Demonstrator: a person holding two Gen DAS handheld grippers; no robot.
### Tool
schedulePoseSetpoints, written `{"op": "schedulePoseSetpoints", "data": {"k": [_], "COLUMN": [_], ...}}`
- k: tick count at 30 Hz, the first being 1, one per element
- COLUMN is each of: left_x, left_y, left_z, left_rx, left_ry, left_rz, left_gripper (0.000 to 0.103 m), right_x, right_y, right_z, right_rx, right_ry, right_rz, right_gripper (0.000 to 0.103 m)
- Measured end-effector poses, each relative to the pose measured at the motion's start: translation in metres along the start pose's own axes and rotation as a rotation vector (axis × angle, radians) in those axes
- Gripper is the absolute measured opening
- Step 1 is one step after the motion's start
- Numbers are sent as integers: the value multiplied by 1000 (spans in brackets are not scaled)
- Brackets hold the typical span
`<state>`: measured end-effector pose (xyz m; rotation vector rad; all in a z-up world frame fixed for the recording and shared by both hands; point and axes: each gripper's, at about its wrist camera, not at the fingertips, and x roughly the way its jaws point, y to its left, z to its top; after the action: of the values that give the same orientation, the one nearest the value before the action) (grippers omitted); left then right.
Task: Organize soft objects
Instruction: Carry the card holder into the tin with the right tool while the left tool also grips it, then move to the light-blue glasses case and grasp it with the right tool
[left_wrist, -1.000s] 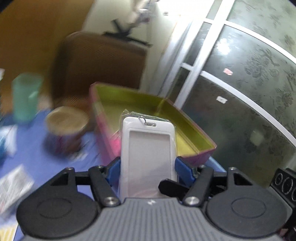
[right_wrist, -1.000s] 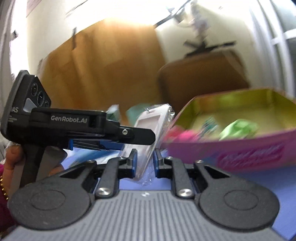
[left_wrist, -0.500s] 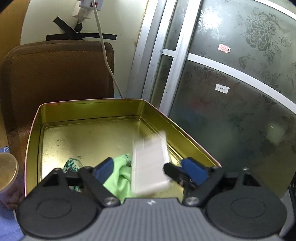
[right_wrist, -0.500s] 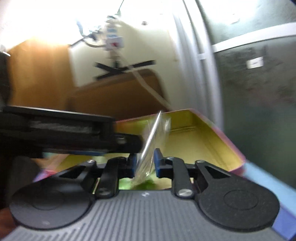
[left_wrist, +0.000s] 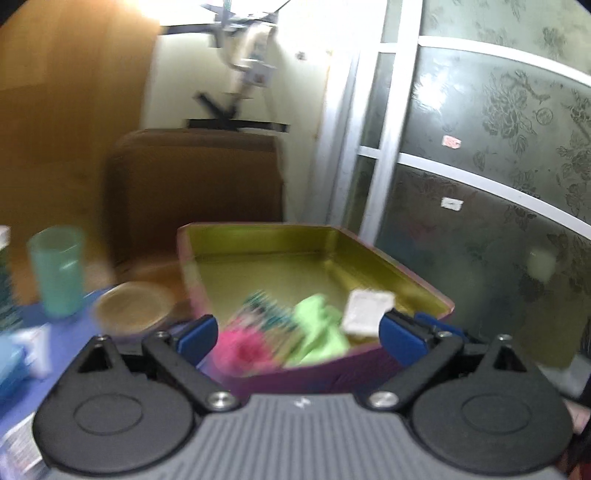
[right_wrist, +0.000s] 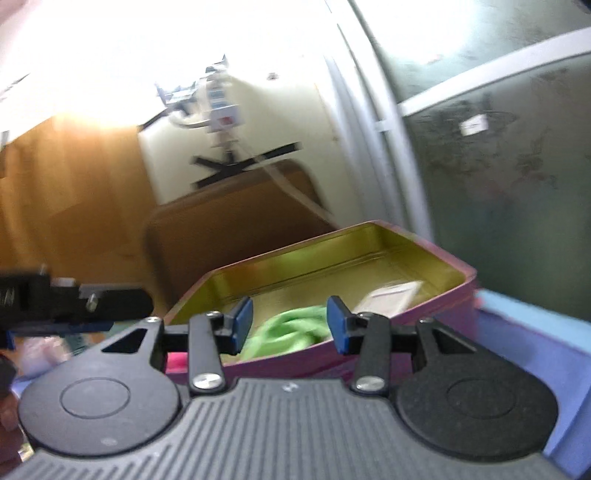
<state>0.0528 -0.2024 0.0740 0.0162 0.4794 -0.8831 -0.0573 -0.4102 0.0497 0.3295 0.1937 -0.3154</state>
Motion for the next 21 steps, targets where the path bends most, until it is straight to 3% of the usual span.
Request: {"op": "schedulePoseSetpoints", "data": {"k": [4, 9, 15, 18, 21], "left_x": [-42, -92, -132, -142, -151], "left_y": [46, 107, 173, 204, 224], "left_z": [-40, -78, -90, -99, -104], "left_rx": [-65, -164, -301, -472, -575], "left_ry": [43, 68, -37, -80, -118], "left_rz": [73, 227, 397, 382, 375], "left_gripper": [99, 99, 99, 99, 99], "right_x": [-1, 14, 38, 56, 83], "right_y": [44, 96, 147, 169, 196], "right_z": [-17, -41, -59, -59, -53], "right_rx": [-78, -170, -222, -214, -221], "right_ry": [76, 203, 348, 406, 428], "right_rz": [133, 262, 377, 414, 441], "right_gripper": [52, 52, 53, 53, 53]}}
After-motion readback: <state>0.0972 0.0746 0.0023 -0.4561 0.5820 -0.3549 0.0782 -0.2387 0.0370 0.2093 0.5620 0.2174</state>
